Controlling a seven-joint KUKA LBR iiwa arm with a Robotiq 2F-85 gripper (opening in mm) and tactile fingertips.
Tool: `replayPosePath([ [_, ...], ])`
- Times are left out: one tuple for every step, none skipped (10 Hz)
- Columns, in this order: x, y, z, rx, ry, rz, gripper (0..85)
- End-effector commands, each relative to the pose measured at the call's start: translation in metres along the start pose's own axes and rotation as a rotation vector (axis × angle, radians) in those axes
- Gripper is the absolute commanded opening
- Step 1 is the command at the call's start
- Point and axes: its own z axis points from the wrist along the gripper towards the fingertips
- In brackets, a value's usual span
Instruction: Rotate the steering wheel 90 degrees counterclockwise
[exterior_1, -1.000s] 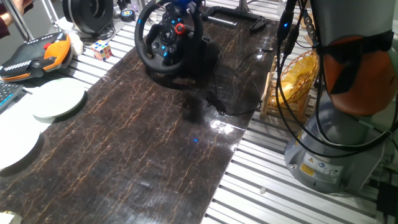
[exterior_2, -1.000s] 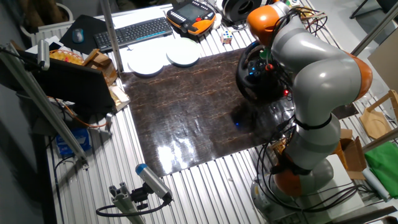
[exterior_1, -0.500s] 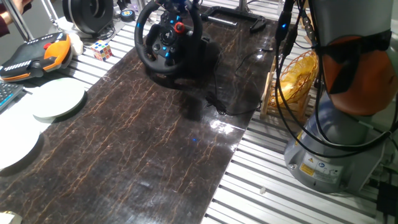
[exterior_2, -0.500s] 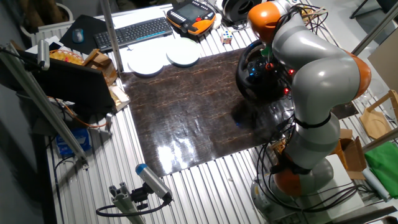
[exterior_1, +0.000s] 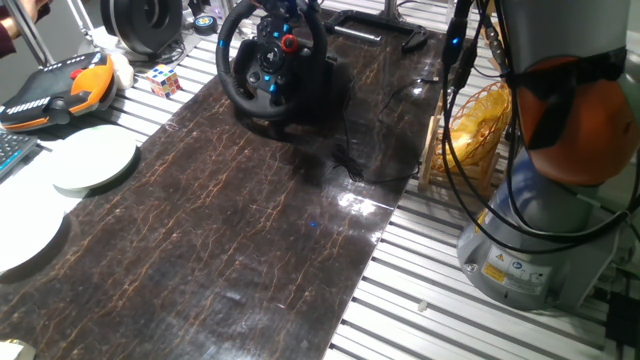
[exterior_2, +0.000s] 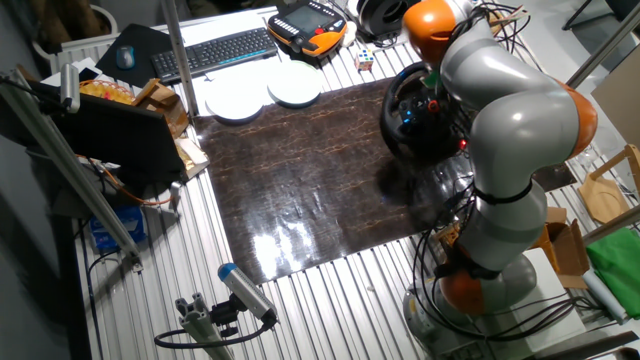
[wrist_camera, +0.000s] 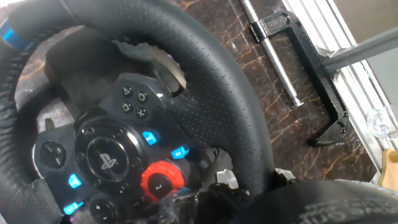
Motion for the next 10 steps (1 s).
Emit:
replayPosePath([
  [0.0, -0.001, 0.0, -0.005, 0.0, 0.008, 0.7],
  [0.0, -0.001, 0.001, -0.015, 0.0, 0.02, 14.0],
  [-0.001, -0.001, 0.002, -0.023, -0.004, 0.034, 32.7],
  [-0.001, -0.002, 0.002, -0.027, -0.01, 0.054, 48.7],
  [0.0, -0.003, 0.002, -0.033, -0.01, 0.06, 52.7],
  [0.0, -0.004, 0.003, -0.036, -0.006, 0.061, 51.7],
  [0.001, -0.004, 0.003, -0.036, -0.006, 0.063, 52.7],
  [0.001, -0.005, 0.002, -0.036, -0.006, 0.066, 54.0],
  [0.003, -0.007, 0.0, -0.041, -0.003, 0.079, 55.3],
  [0.006, -0.011, -0.004, -0.05, 0.006, 0.092, 56.3],
])
